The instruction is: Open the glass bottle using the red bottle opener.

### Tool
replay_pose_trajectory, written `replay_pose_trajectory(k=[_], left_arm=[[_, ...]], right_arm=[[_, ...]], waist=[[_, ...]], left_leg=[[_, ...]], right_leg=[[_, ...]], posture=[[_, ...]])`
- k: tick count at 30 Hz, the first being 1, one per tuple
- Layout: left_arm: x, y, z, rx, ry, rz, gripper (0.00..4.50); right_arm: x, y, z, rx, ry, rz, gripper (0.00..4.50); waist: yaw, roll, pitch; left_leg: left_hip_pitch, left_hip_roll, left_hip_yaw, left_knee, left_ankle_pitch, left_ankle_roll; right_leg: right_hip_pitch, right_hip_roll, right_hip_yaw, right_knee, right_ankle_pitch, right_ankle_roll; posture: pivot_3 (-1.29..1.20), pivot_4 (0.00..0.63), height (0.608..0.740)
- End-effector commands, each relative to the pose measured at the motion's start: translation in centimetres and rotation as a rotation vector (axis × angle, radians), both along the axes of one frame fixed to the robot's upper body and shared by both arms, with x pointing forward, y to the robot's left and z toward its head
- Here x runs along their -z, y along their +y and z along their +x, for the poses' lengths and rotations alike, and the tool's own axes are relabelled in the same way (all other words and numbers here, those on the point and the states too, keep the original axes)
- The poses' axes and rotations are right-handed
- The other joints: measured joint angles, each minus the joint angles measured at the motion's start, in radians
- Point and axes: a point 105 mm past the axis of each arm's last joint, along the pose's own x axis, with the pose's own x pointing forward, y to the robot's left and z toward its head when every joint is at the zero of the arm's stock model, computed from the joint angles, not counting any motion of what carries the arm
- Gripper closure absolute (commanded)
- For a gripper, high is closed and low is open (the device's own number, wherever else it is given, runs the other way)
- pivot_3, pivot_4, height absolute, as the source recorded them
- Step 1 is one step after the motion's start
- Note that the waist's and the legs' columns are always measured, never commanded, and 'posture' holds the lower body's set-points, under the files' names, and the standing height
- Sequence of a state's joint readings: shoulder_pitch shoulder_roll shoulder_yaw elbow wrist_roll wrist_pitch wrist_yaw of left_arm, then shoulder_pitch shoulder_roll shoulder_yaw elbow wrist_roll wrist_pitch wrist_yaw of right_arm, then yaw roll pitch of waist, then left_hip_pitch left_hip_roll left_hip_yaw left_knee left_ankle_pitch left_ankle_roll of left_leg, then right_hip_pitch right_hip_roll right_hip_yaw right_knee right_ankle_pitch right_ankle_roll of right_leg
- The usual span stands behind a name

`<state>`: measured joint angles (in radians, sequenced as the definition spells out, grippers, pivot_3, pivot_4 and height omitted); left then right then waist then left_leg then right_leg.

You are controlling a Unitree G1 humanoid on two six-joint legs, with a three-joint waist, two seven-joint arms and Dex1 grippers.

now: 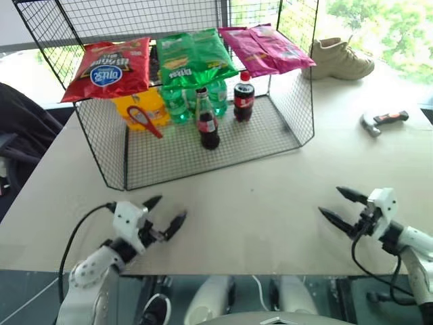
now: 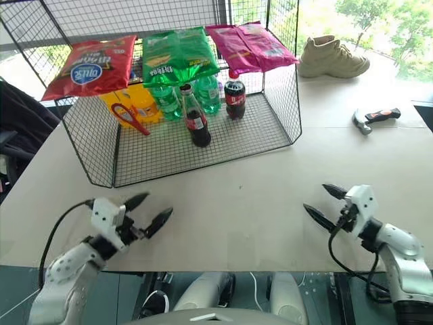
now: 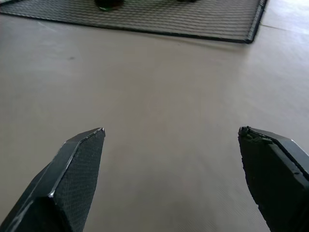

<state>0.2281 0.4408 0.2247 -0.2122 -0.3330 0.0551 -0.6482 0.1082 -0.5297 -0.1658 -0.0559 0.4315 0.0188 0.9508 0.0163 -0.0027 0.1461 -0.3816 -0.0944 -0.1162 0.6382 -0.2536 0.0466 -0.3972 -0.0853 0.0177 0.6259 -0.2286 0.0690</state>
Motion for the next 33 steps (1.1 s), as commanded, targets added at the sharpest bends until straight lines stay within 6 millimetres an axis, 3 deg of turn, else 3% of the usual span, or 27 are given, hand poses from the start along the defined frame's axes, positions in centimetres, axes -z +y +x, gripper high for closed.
replay_pose_trajectory(k=[1, 8, 14, 23, 30, 33], left_arm=[[-2.2, 1.3, 2.4, -0.107, -0.121, 0.013, 0.0], [-7.1, 4.8, 6.9, -0.373, -0.313, -0.055, 0.0], [-9.1, 5.8, 9.2, -0.437, -0.368, -0.059, 0.0], [-10.7, 5.8, 11.6, -0.406, -0.397, -0.081, 0.0], [-11.8, 5.3, 12.6, -0.359, -0.438, -0.089, 0.0], [-12.4, 4.8, 12.5, -0.329, -0.469, -0.106, 0.79]], right_arm=[[-2.8, 3.4, -0.2, -0.087, -0.089, 0.053, 0.07], [-7.9, 8.9, -0.5, -0.171, -0.261, 0.11, 0.07], [-11.3, 11.6, 0.0, -0.16, -0.393, 0.081, 0.07], [-12.2, 13.3, -0.5, -0.162, -0.396, 0.049, 0.07], [-12.0, 13.5, -0.7, -0.155, -0.383, 0.044, 0.07], [-11.8, 13.4, -0.8, -0.153, -0.381, 0.038, 0.0]], waist=[[0.0, 0.0, 0.0], [-0.002, -0.001, 0.0], [-0.001, -0.002, 0.0], [-0.002, -0.004, 0.0], [-0.003, -0.004, 0.0], [-0.004, -0.005, 0.0]], left_leg=[[0.0, 0.0, 0.0, 0.0, 0.0, 0.0], [-0.001, -0.001, -0.001, 0.0, 0.003, -0.005], [-0.002, -0.002, -0.002, 0.0, 0.004, -0.004], [-0.004, -0.003, -0.001, 0.0, 0.006, -0.002], [-0.004, -0.003, -0.001, 0.0, 0.006, -0.002], [-0.004, -0.003, -0.001, 0.0, 0.006, -0.002]], right_leg=[[0.0, 0.0, 0.0, 0.0, 0.0, 0.0], [-0.001, 0.0, -0.001, 0.0, 0.0, 0.0], [-0.002, 0.004, -0.001, 0.0, 0.0, 0.001], [-0.005, 0.004, -0.001, 0.001, 0.001, 0.0], [-0.005, 0.004, -0.001, 0.002, 0.001, 0.0], [-0.006, 0.004, 0.0, 0.002, 0.001, 0.0]], posture=[[0.0, 0.15, 0.74], [0.0, 0.15, 0.74], [0.0, 0.15, 0.74], [0.0, 0.15, 0.74], [0.0, 0.15, 0.74], [0.0, 0.15, 0.74]])
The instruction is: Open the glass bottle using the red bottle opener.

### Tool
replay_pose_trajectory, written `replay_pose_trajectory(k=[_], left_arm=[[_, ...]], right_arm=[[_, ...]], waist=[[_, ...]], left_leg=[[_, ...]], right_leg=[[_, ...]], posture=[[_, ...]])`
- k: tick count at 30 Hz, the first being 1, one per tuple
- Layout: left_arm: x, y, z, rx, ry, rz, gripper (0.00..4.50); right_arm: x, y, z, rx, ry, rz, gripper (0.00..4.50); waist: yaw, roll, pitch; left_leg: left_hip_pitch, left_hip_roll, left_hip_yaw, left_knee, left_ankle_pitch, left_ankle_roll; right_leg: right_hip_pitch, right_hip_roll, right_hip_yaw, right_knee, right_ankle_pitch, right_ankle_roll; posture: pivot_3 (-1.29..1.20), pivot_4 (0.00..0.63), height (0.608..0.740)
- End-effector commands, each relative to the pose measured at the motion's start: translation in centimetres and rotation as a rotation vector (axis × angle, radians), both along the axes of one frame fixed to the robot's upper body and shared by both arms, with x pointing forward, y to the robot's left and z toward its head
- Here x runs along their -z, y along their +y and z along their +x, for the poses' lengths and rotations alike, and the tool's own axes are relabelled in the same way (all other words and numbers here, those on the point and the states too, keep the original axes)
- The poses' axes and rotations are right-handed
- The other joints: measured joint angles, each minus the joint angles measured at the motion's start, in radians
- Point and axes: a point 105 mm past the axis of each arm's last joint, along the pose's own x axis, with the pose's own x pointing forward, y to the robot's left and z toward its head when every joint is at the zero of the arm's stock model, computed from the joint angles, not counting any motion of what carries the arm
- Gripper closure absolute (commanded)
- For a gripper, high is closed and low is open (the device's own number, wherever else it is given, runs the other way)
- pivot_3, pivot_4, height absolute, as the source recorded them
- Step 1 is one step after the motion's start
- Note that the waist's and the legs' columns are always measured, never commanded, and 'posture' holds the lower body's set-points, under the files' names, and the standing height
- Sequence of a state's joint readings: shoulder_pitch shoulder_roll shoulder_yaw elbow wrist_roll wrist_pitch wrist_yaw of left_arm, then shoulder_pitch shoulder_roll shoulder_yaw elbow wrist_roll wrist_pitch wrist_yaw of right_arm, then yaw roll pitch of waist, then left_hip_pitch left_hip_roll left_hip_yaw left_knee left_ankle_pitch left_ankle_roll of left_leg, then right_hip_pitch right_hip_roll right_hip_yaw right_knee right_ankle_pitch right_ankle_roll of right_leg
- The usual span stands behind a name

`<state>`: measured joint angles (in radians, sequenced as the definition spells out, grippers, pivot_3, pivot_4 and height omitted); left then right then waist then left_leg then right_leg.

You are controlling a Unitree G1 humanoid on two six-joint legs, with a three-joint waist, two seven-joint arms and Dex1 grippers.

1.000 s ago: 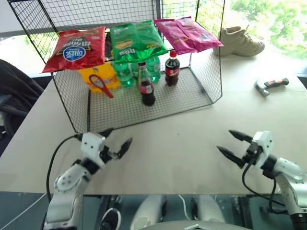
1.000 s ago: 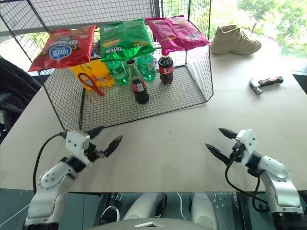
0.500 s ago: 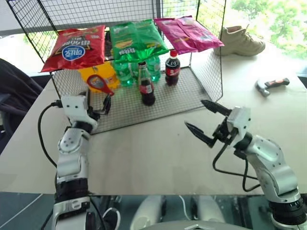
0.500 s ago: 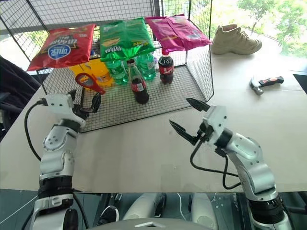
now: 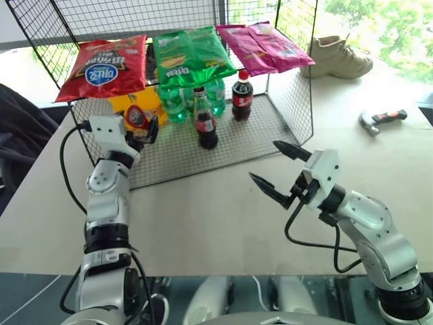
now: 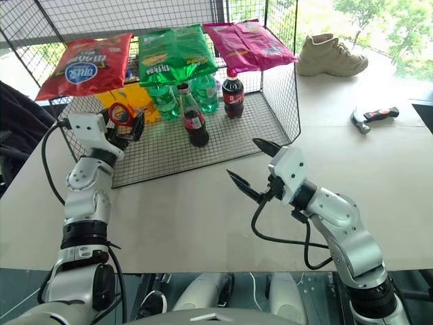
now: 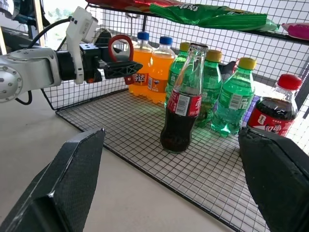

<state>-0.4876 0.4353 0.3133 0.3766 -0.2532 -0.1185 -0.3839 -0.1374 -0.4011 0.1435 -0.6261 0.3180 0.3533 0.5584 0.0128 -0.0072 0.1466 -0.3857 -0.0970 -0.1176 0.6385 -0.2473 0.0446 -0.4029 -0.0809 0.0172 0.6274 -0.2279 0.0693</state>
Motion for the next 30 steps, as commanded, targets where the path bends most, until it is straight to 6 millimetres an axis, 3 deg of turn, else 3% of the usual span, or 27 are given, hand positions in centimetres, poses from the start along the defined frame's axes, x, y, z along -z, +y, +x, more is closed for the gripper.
replay_pose_trajectory(k=[1, 5, 8, 20, 30], left_arm=[[-2.3, -0.2, -0.4, 0.029, -0.096, 0.021, 1.18], [-2.7, -0.6, -1.2, 0.055, -0.127, 0.042, 3.26], [-2.8, -0.2, -1.7, 0.046, -0.128, 0.03, 4.45], [-3.0, -0.1, -3.4, 0.038, -0.114, -0.05, 4.45], [-2.3, -4.5, -3.7, 0.32, -0.013, -0.332, 4.45]], right_arm=[[-0.9, 0.1, -0.8, -0.011, -0.052, 0.002, 0.0], [-0.5, 0.1, -1.0, -0.011, -0.044, -0.001, 0.0], [-0.4, 0.1, -1.0, -0.011, -0.042, -0.002, 0.0], [0.1, 0.1, -1.1, -0.014, -0.032, -0.014, 0.0], [0.1, 0.2, -1.1, -0.02, -0.031, -0.017, 0.0]], waist=[[0.0, 0.0, 0.0], [-0.001, 0.0, 0.0], [-0.001, 0.0, 0.0], [-0.001, 0.0, 0.0], [-0.001, 0.0, 0.0]], left_leg=[[0.0, 0.0, 0.0, 0.0, 0.0, 0.0], [0.0, 0.0, 0.0, 0.0, 0.0, 0.0], [0.0, 0.0, 0.0, 0.0, 0.0, 0.0], [0.0, 0.0, 0.0, 0.0, 0.0, 0.0], [0.0, 0.0, 0.0, 0.002, 0.0, 0.0]], right_leg=[[0.0, 0.0, 0.0, 0.0, 0.0, 0.0], [0.0, 0.0, 0.0, 0.0, 0.0, 0.0], [0.0, 0.0, 0.001, 0.0, 0.0, 0.0], [0.0, 0.0, 0.001, 0.001, 0.0, 0.0], [0.0, 0.0, 0.001, 0.003, 0.0, 0.0]], posture=[[0.0, 0.15, 0.74], [0.0, 0.15, 0.74], [0.0, 0.15, 0.74], [0.0, 0.15, 0.74], [0.0, 0.15, 0.74]])
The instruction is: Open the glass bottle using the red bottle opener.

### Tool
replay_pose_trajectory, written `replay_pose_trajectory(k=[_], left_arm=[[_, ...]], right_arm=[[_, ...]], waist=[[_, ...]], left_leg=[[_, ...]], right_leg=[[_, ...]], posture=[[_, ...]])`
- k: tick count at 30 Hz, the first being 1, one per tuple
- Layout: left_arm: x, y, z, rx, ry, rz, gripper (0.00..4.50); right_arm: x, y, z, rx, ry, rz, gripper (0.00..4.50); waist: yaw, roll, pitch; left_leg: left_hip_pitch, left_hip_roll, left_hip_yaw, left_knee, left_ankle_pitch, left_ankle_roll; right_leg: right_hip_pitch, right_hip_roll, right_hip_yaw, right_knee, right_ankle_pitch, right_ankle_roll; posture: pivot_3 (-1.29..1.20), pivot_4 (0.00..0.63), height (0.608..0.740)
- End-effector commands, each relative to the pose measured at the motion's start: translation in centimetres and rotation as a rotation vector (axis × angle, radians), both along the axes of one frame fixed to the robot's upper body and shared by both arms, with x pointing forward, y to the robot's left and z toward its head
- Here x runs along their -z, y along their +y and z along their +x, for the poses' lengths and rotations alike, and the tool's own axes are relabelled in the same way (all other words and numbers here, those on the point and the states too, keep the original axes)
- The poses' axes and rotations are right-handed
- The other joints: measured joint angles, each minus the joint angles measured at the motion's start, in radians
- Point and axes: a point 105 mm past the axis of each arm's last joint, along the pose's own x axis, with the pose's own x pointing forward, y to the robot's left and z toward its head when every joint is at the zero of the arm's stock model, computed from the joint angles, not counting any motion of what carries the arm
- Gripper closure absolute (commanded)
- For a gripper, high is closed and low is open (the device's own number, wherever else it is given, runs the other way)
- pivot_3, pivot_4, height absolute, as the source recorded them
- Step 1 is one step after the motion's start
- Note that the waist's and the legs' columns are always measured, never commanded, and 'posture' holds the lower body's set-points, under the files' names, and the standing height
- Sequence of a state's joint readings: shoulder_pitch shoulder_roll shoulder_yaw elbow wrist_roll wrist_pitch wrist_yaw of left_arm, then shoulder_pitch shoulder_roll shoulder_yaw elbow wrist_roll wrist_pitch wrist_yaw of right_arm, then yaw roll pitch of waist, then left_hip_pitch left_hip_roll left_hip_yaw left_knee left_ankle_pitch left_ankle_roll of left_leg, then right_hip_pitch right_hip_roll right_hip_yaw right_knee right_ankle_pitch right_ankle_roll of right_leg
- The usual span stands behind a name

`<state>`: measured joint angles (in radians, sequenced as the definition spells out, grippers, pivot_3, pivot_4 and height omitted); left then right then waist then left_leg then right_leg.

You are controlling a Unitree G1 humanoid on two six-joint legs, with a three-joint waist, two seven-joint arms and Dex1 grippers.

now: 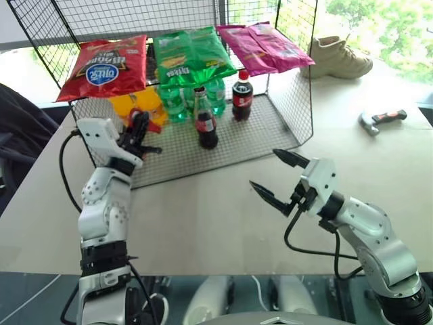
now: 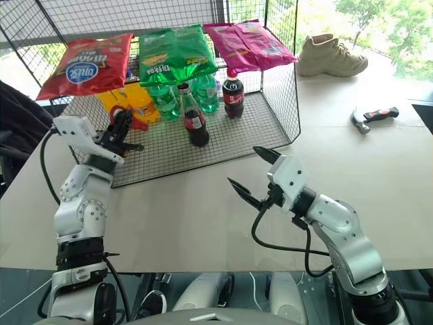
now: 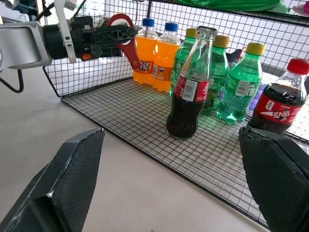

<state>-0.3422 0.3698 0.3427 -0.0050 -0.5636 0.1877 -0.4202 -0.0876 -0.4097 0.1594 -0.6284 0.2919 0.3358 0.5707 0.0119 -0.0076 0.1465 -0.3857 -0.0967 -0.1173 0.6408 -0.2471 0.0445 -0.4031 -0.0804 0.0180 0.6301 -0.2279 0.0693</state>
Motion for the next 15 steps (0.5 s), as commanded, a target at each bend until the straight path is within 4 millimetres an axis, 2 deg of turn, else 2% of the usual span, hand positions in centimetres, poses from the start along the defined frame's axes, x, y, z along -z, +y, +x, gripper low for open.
replay_pose_trajectory(k=[1, 8, 11, 15], left_arm=[[-1.2, -1.4, -0.6, 0.107, -0.022, -0.082, 4.45], [-2.2, -3.5, -1.9, 0.358, -0.013, -0.335, 4.45], [-2.0, -5.5, -3.0, 0.529, 0.027, -0.368, 4.45], [-0.9, -9.4, -4.8, 0.82, 0.154, -0.394, 4.45]], right_arm=[[-1.1, 0.2, -0.6, -0.019, -0.057, 0.009, 0.0], [-1.1, 0.1, -0.4, 0.002, -0.042, 0.022, 0.0], [-1.0, 0.1, -0.2, 0.007, -0.002, 0.036, 0.0], [-0.1, 0.6, 0.5, -0.026, 0.171, 0.027, 0.0]], waist=[[0.0, 0.0, 0.0], [0.0, 0.0, 0.0], [0.0, 0.0, 0.0], [0.0, 0.0, 0.0]], left_leg=[[0.0, 0.0, 0.0, 0.0, 0.0, 0.0], [0.0, 0.0, 0.0, 0.002, 0.0, 0.0], [0.0, 0.0, 0.0, 0.002, 0.0, 0.0], [0.0, 0.0, 0.001, 0.003, 0.0, 0.0]], right_leg=[[0.0, 0.0, 0.0, 0.0, 0.0, 0.0], [0.0, 0.0, 0.0, 0.002, 0.0, 0.0], [0.0, 0.0, 0.0, 0.002, 0.0, 0.0], [0.0, 0.001, 0.001, 0.004, 0.0, 0.0]], posture=[[0.0, 0.15, 0.74], [0.0, 0.15, 0.74], [0.0, 0.15, 0.74], [0.0, 0.15, 0.74]])
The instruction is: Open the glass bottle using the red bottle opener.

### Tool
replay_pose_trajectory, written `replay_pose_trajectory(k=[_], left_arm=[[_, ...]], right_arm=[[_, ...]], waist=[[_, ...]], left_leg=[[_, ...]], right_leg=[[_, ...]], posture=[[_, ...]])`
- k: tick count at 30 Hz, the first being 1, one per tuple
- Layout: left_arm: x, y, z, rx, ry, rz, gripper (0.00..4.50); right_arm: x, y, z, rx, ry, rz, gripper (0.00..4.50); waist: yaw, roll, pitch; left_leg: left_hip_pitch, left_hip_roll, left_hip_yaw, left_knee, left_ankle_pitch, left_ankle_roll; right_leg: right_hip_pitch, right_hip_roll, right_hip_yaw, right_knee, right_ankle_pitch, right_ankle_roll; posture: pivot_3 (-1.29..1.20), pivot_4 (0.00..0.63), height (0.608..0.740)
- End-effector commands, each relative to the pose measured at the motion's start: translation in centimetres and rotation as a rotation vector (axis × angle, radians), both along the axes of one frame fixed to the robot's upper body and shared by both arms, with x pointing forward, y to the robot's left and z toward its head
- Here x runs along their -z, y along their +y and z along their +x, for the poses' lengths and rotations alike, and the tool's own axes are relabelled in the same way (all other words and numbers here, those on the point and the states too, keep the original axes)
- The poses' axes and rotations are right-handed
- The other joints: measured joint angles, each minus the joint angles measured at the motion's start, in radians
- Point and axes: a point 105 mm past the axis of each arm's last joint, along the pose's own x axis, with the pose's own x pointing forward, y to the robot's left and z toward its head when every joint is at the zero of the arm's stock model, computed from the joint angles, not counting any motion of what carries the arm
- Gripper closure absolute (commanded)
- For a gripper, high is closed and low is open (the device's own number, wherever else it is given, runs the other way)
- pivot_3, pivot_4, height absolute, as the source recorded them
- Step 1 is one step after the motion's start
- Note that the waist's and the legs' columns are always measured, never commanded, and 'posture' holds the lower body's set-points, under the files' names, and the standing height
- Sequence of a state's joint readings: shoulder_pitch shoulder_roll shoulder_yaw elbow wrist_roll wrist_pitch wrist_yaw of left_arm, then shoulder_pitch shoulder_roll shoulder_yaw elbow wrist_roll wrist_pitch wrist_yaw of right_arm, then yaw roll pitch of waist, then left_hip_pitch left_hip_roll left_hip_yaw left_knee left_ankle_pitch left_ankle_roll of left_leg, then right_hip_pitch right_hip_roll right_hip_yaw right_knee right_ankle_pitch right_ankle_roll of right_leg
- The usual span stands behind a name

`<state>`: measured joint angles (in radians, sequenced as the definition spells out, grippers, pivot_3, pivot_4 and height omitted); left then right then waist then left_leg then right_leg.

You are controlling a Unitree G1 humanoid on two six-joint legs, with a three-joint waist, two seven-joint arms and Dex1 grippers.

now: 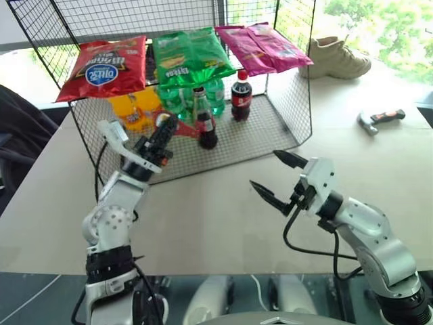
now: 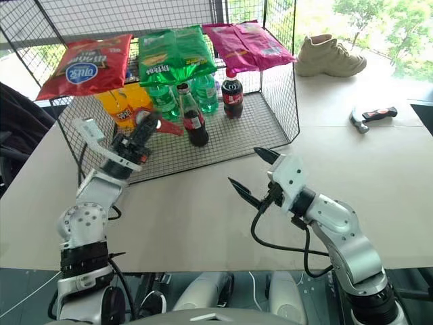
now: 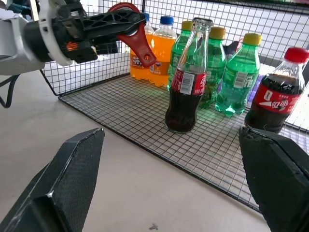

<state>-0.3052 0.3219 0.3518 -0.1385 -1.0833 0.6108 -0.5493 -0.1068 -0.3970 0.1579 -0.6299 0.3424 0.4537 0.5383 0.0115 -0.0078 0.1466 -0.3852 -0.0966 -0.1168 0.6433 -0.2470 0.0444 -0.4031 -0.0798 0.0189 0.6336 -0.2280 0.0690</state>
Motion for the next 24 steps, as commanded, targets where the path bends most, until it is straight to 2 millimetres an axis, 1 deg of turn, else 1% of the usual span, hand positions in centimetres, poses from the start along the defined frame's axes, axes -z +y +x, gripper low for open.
replay_pose_trajectory(k=[1, 4, 7, 10, 13, 17, 20, 24], left_arm=[[-0.5, -3.8, -2.2, 0.29, -0.007, 0.002, 4.45], [-0.4, -5.1, -2.7, 0.397, 0.006, 0.006, 4.45], [-0.2, -6.6, -3.4, 0.519, 0.023, 0.003, 4.45], [0.3, -7.7, -4.0, 0.603, 0.039, 0.023, 4.45], [0.5, -8.2, -4.6, 0.66, 0.049, 0.026, 4.45], [1.3, -8.5, -5.5, 0.725, 0.075, 0.065, 4.45], [1.8, -8.5, -5.9, 0.754, 0.082, 0.095, 4.45], [2.1, -8.6, -5.7, 0.762, 0.077, 0.125, 4.45]], right_arm=[[-0.5, 0.6, 0.0, -0.064, 0.117, 0.004, 0.0], [0.0, 0.8, -0.1, -0.136, 0.254, -0.011, 0.0], [0.0, 1.5, -0.4, -0.218, 0.377, 0.012, 0.0], [-0.4, 2.5, -1.8, -0.347, 0.474, 0.024, 0.0], [-0.7, 2.8, -2.8, -0.43, 0.549, 0.032, 0.0], [-1.4, 3.1, -3.8, -0.52, 0.617, 0.045, 0.0], [-1.8, 3.3, -4.2, -0.557, 0.64, 0.043, 0.0], [-2.1, 3.5, -4.4, -0.591, 0.659, 0.035, 0.0]], waist=[[0.0, 0.0, 0.0], [0.0, 0.0, 0.0], [0.0, 0.0, 0.0], [-0.002, 0.0, 0.0], [-0.001, 0.0, 0.0], [-0.001, 0.0, 0.0], [-0.001, 0.0, 0.0], [-0.001, 0.0, 0.0]], left_leg=[[0.0, 0.0, 0.0, 0.001, 0.0, 0.0], [0.0, 0.0, 0.0, 0.002, 0.0, 0.0], [0.0, 0.0, 0.0, 0.001, 0.0, 0.0], [0.0, 0.0, 0.0, 0.001, 0.0, 0.0], [-0.001, 0.0, 0.0, 0.001, 0.0, 0.0], [-0.002, 0.0, 0.0, 0.001, 0.0, 0.001], [-0.002, 0.0, 0.0, 0.0, -0.001, 0.001], [-0.003, 0.0, 0.0, 0.0, -0.001, 0.001]], right_leg=[[0.0, 0.0, 0.0, 0.001, 0.0, 0.0], [0.0, 0.0, 0.0, 0.002, 0.0, 0.0], [0.0, 0.0, 0.0, 0.001, 0.0, 0.0], [0.0, 0.0, 0.0, 0.001, 0.0, 0.0], [-0.001, 0.0, 0.001, 0.0, 0.0, 0.0], [-0.002, -0.003, 0.001, 0.0, 0.0, 0.0], [-0.002, -0.005, 0.001, 0.0, 0.0, 0.0], [-0.003, -0.005, 0.0, 0.0, 0.0, 0.0]], posture=[[0.0, 0.15, 0.74], [0.0, 0.15, 0.74], [0.0, 0.15, 0.74], [0.0, 0.15, 0.74], [0.0, 0.15, 0.74], [0.0, 0.15, 0.74], [0.0, 0.15, 0.74], [0.0, 0.15, 0.74]])
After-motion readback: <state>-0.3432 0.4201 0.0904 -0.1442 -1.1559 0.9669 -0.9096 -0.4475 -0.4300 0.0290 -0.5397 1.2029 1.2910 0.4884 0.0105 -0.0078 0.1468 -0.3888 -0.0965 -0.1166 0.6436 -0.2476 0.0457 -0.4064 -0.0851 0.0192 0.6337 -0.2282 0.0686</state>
